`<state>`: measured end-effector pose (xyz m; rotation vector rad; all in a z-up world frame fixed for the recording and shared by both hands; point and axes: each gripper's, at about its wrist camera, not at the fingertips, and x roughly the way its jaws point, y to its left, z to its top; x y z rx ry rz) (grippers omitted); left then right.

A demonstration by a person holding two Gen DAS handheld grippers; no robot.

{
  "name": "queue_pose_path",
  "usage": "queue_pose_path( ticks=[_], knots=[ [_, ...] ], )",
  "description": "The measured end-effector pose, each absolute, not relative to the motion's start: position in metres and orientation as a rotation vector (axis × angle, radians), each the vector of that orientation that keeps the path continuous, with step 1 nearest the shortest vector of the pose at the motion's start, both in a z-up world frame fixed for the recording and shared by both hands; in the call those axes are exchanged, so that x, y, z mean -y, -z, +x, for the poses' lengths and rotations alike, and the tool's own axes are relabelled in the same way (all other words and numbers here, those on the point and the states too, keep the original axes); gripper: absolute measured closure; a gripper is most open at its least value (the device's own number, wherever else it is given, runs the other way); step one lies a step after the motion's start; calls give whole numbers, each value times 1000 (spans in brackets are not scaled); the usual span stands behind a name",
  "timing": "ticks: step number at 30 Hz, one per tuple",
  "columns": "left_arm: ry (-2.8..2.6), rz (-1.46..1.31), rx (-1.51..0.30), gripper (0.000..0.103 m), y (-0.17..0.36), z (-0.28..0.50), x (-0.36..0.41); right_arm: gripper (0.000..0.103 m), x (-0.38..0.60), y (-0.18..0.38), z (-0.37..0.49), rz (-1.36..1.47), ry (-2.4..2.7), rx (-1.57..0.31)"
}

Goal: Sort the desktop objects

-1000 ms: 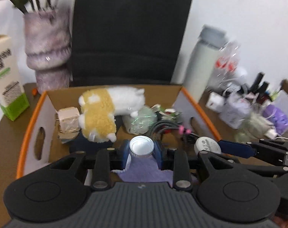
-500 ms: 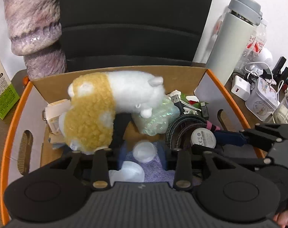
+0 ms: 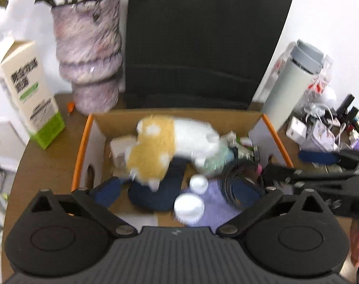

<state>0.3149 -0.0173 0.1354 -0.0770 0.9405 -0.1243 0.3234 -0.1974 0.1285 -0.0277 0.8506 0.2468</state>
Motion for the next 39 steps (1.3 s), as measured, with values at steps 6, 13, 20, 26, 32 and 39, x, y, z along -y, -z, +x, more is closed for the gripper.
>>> queue_pose_path(
  ticks=[6, 13, 20, 26, 32, 39],
  knots=[
    [8, -117, -938, 0, -160, 280, -10, 16, 198, -169, 296, 6, -218, -847],
    [-64, -108, -798, 0, -182, 215, -18, 15, 183, -191, 240, -43, -213, -748],
    [4, -50, -788, 0, -180, 163, -10, 15, 174, -173, 190, -36, -278, -757],
    [15, -37, -800, 0, -152, 108, -5, 15, 180, -151, 132, -20, -283, -732],
    [29, -3, -752, 0, -117, 44, -6, 12, 199, -122, 59, 0, -273, -656],
    [-17, -10, -688, 0, -67, -39, -15, 11, 215, -64, -15, -30, -261, -661]
  ],
)
